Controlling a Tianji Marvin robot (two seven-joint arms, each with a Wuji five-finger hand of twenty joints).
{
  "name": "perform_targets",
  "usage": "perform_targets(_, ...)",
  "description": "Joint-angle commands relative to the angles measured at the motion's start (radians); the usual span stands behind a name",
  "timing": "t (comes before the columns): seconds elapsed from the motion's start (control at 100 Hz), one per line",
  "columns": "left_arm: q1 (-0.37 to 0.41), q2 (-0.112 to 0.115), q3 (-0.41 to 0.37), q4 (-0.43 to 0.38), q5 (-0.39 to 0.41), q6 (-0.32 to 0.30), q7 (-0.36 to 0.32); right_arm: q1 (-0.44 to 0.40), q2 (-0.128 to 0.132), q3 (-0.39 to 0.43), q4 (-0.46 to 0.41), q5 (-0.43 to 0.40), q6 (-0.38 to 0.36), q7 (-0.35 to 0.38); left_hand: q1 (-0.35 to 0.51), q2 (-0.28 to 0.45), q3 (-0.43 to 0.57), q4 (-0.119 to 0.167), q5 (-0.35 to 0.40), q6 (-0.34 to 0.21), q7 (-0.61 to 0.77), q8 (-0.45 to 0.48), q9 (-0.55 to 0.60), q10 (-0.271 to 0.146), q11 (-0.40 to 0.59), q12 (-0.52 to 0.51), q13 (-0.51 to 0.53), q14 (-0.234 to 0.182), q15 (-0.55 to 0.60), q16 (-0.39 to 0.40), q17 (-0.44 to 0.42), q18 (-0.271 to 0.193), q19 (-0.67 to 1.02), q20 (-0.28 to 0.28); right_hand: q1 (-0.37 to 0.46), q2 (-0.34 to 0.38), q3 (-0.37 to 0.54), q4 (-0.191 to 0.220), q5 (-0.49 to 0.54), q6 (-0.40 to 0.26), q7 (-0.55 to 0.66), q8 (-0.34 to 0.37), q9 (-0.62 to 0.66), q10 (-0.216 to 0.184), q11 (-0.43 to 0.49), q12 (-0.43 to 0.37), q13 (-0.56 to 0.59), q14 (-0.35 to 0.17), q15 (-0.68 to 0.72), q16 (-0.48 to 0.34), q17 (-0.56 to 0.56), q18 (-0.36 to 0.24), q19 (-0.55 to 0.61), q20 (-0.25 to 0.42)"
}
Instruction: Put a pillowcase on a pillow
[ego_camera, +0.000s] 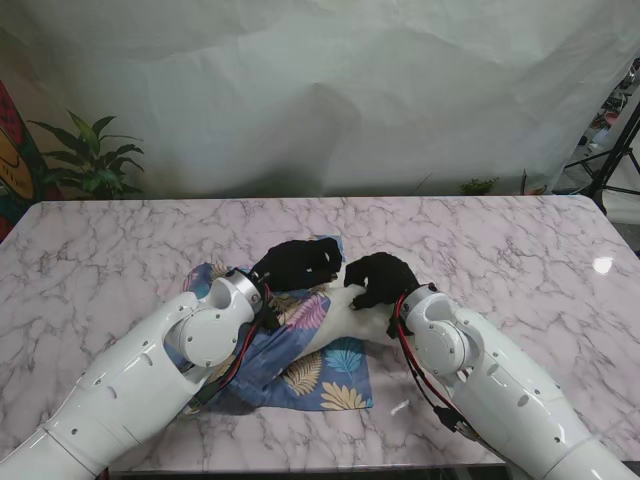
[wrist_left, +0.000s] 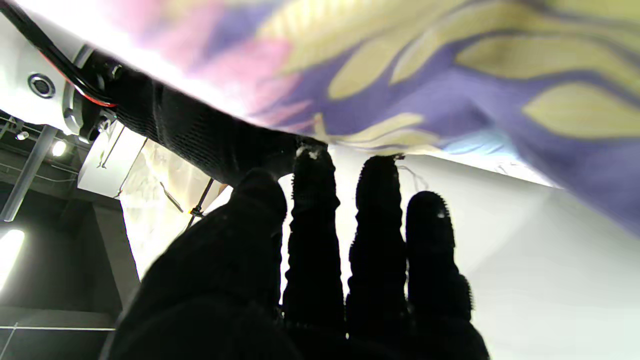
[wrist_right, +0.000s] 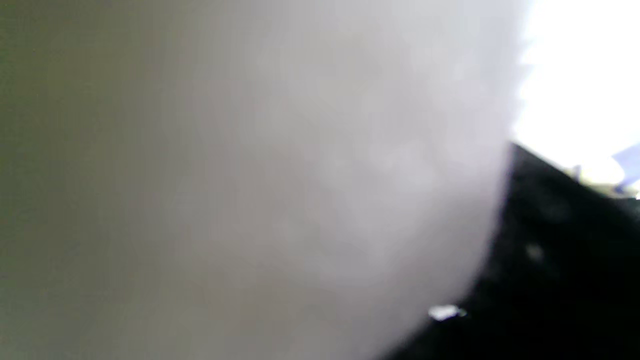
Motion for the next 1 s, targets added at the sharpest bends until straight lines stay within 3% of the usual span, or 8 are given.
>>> perform_targets(0.0,0.009,0.0,-0.009,-0.015,0.008,0.001,-0.018,-0.01,-0.003,0.014,-0.014,0.012,0.007,0.002,0.081,0.059,-0.131,0.047,-0.031,0.009,-0.024,0.015,-0.012,-0.003,0.02,-0.02,0.0,-0.021,0.006,0.018,-0.038,0.014,0.014,-0.005,0.144,0.126,0.211,0.081,0.065,-0.114,0.139,0.007,-0.008,0.005,0.025,0.012,0.071,-0.072,0.162,0.048,0.044,0.016,0.054,0.034)
perform_targets(0.09,0.026,0.014,-0.03,-0.045,0.027,-0.003,-0.052,-0.016,-0.001,0.02,-0.023,0.01,0.019,0.01,0.147,0.15,-0.371,0.11,-0.111,0.033,-0.128,-0.031,-0.146,-0.006,-0.091,-0.022,-0.101,-0.022,-0.055,0.011,-0.113,0.012,-0.049,-0.019,0.143,0.13,0.21,0.081,0.062,-0.112,0.14,0.001,-0.01,0.007,0.025,0.012,0.071,-0.073,0.166,0.049,0.044,0.014,0.056,0.036)
perform_targets(0.13,0.031,0.029,-0.045,-0.069,0.039,-0.017,-0.107,-0.018,0.001,0.02,-0.025,0.006,0.019,0.014,0.031,0.203,-0.404,0.127,-0.164,0.091,-0.366,-0.109,-0.417,0.043,-0.068,-0.24,-0.231,-0.005,-0.139,-0.022,-0.173,0.029,-0.128,-0.048,0.142,0.132,0.208,0.08,0.06,-0.112,0.14,-0.002,-0.012,0.005,0.025,0.012,0.07,-0.075,0.166,0.049,0.044,0.013,0.056,0.037)
perform_targets(0.16,0.04,0.043,-0.061,-0.097,0.04,-0.023,-0.164,-0.018,0.001,0.02,-0.025,0.006,0.02,0.015,-0.11,0.212,-0.305,0.126,-0.187,0.125,-0.566,-0.115,-0.575,0.089,-0.124,-0.31,-0.35,0.018,-0.197,-0.051,-0.226,0.041,-0.198,-0.062,0.143,0.134,0.208,0.081,0.06,-0.111,0.141,-0.004,-0.013,0.007,0.026,0.012,0.071,-0.075,0.167,0.049,0.045,0.013,0.057,0.038)
perform_targets(0.27,0.071,0.08,-0.115,-0.177,0.084,-0.047,-0.289,-0.017,0.0,0.014,-0.02,0.013,0.031,0.018,-0.241,0.268,-0.445,0.133,-0.265,0.154,-0.966,-0.279,-0.832,0.164,-0.401,-0.467,-0.649,0.076,-0.335,-0.143,-0.354,0.074,-0.436,-0.12,0.142,0.141,0.201,0.08,0.049,-0.108,0.142,-0.019,-0.017,0.012,0.026,0.01,0.072,-0.082,0.179,0.056,0.05,0.014,0.07,0.048)
perform_targets(0.35,0.107,0.088,-0.162,-0.226,0.177,-0.046,-0.287,-0.014,-0.003,0.005,-0.016,0.021,0.054,0.02,-0.269,0.31,-0.471,0.136,-0.27,0.173,-1.053,-0.263,-0.885,0.183,-0.507,-0.428,-0.726,0.076,-0.363,-0.165,-0.377,0.064,-0.522,-0.125,0.139,0.16,0.18,0.081,0.031,-0.106,0.145,-0.047,-0.02,0.019,0.027,0.007,0.074,-0.097,0.199,0.068,0.057,0.002,0.088,0.064)
perform_targets(0.53,0.185,0.087,-0.256,-0.324,0.288,0.017,-0.257,-0.003,-0.016,-0.018,-0.001,0.042,0.117,0.002,-0.256,0.332,-0.471,0.137,-0.241,0.181,-1.075,-0.232,-0.88,0.184,-0.507,-0.373,-0.725,0.076,-0.352,-0.151,-0.373,0.044,-0.544,-0.113,0.11,0.228,0.1,0.086,-0.048,-0.107,0.166,-0.139,-0.042,0.056,0.025,0.002,0.083,-0.172,0.306,0.128,0.093,-0.058,0.17,0.133)
perform_targets(0.99,0.233,0.088,-0.321,-0.359,0.327,0.072,-0.263,0.031,-0.037,-0.1,0.017,0.022,0.359,-0.015,-0.233,0.339,-0.473,0.138,-0.211,0.184,-1.081,-0.218,-0.869,0.181,-0.51,-0.359,-0.718,0.073,-0.328,-0.147,-0.367,0.039,-0.536,-0.102,-0.032,0.221,0.06,0.066,-0.099,-0.061,0.171,-0.235,0.003,0.122,0.109,-0.049,0.089,-0.381,0.692,0.271,0.191,-0.247,0.51,0.346)
